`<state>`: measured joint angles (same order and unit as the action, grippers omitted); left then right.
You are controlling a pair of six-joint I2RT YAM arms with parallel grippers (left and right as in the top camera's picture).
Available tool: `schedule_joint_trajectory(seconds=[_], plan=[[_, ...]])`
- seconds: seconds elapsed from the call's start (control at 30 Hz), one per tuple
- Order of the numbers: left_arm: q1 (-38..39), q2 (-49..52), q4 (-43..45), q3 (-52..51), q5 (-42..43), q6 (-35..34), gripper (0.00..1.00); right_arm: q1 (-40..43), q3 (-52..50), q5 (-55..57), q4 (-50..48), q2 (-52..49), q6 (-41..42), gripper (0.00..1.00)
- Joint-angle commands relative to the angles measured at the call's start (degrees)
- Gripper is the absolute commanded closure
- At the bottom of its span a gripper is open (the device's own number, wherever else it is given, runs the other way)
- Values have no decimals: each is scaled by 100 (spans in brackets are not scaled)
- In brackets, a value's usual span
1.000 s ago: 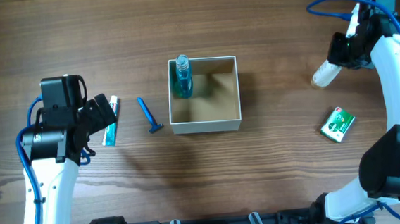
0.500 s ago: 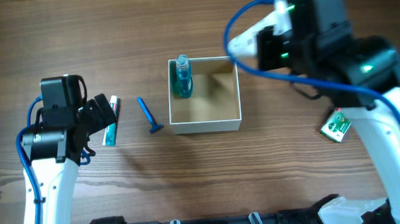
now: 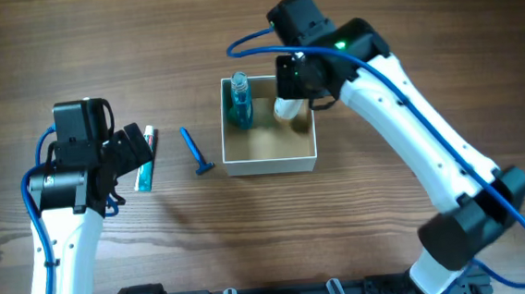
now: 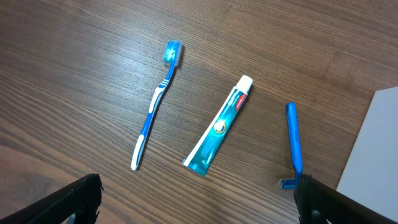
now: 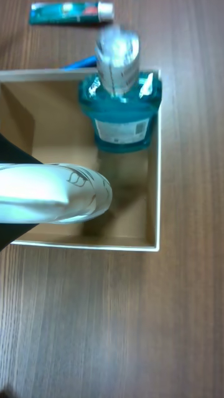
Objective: Pack container
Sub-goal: 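Place the lotion tube upright in the box beside the mouthwash, then grasp the small green box with the right gripper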
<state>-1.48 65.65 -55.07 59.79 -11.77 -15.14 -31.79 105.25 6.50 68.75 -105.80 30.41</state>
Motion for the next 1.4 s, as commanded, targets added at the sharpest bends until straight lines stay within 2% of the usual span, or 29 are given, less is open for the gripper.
schedule_joint_trajectory(seconds=[0.0,0.23,0.27,0.3,0.4,0.63,0.73,0.93,0.97,1.03,1.13,1.17,1.2,1.23,1.27,1.37], plan=[[-35,15,11,90,-133,120,0,-9,114,120,-85,-280,98,96],[-35,15,11,90,-133,120,0,-7,81,122,-361,-669,-195,96],[-35,15,11,90,-133,120,0,-9,81,122,-358,-688,-199,89],[-35,15,11,90,-133,120,0,-7,81,122,-361,-706,-197,76],[-35,15,11,90,-133,120,0,-7,81,122,-361,-706,-197,53],[-35,15,11,90,-133,120,0,-9,81,120,-424,-704,-223,49],[-35,15,9,90,-133,120,0,-63,94,107,-688,-522,-872,48],[-35,15,11,90,-133,120,0,-61,94,203,-986,153,-1091,48],[-35,15,11,90,-133,120,0,-59,94,404,-981,258,-1064,48],[-35,15,11,90,-131,120,0,59,94,1069,-874,540,-509,47],[-35,15,9,90,-133,120,0,546,94,1191,-603,970,291,45],[-35,15,9,90,-133,120,0,863,94,1174,-354,1139,695,37],[-35,15,4,90,-131,120,0,1163,94,1084,-129,1244,973,23],[-35,15,-11,90,-120,120,0,1497,92,870,92,1314,1069,13],[-35,15,-11,90,-116,120,0,1843,92,570,304,1344,1060,8],[-35,15,-9,90,-116,120,0,2680,66,157,1198,1346,1235,4]])
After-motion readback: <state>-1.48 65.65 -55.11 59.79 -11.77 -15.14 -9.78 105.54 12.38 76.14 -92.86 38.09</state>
